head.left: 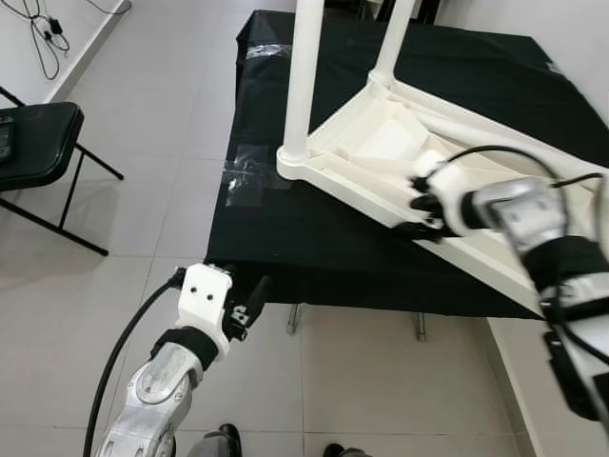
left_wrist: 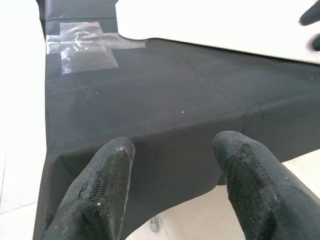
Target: Building children table
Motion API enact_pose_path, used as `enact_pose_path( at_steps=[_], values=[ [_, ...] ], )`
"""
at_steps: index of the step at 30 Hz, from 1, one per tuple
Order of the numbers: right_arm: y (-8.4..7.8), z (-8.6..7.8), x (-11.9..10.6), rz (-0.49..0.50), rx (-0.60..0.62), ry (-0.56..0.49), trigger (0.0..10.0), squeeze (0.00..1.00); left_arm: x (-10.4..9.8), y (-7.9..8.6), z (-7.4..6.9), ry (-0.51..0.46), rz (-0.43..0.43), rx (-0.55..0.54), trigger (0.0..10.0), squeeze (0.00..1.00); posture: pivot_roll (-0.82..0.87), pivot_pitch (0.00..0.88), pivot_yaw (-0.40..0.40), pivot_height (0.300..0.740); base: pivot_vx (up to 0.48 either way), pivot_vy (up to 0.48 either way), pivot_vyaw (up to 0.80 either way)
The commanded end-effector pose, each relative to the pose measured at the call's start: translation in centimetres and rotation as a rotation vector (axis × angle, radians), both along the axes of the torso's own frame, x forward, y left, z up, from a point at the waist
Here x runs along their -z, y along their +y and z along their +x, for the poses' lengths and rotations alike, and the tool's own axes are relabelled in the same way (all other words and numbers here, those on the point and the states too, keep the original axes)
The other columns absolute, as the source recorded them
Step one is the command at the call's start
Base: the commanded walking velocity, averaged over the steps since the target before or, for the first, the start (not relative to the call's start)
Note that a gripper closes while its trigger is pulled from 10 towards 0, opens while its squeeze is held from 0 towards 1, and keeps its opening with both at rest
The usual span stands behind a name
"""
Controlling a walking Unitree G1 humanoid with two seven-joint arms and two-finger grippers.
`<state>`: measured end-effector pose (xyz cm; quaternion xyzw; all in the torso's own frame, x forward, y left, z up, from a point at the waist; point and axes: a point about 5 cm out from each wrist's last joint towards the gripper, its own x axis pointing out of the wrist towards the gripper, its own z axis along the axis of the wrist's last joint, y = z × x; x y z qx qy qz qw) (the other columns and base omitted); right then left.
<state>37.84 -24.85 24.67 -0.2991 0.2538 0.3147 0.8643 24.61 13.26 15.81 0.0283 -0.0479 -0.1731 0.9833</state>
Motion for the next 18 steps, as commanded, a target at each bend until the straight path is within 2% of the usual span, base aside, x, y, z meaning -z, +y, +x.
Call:
enact_pose_path(
  at_steps=[1,2,4,9,11,18],
  values=[
    [-1.5,-0.9,1.0,-0.078,-0.022,0.052,10.0,0.00,0.3,-0.3,-0.3,0.016,0.001,0.009,10.0,0.00,0.04,0.261,-0.133,0.740,0.000,0.000,0.00],
    [-1.5,-0.9,1.0,-0.078,-0.022,0.052,10.0,0.00,0.3,-0.3,-0.3,0.016,0.001,0.009,10.0,0.00,0.04,0.261,-0.133,0.740,0.000,0.000,0.00],
    [-3.3,-1.9,1.4,-0.123,-0.019,0.095,10.0,0.00,0.3,-0.3,-0.3,0.017,0.002,0.010,10.0,0.00,0.04,0.258,-0.133,0.740,0.000,0.000,0.00],
    [-4.6,-2.9,1.6,-0.122,-0.014,0.140,10.0,0.00,0.4,-0.2,-0.3,0.019,0.004,0.011,10.0,0.00,0.04,0.253,-0.129,0.740,0.000,0.000,0.00],
    [-6.0,-3.8,1.6,-0.124,0.007,0.175,10.0,0.00,0.5,-0.2,-0.3,0.022,0.008,0.014,10.0,0.00,0.03,0.248,-0.124,0.740,0.000,0.000,0.00],
    [-7.9,-4.7,1.4,-0.147,0.066,0.199,10.0,0.00,0.5,-0.2,-0.2,0.024,0.012,0.018,10.0,0.00,0.03,0.248,-0.123,0.740,0.000,0.000,0.00]
  ],
)
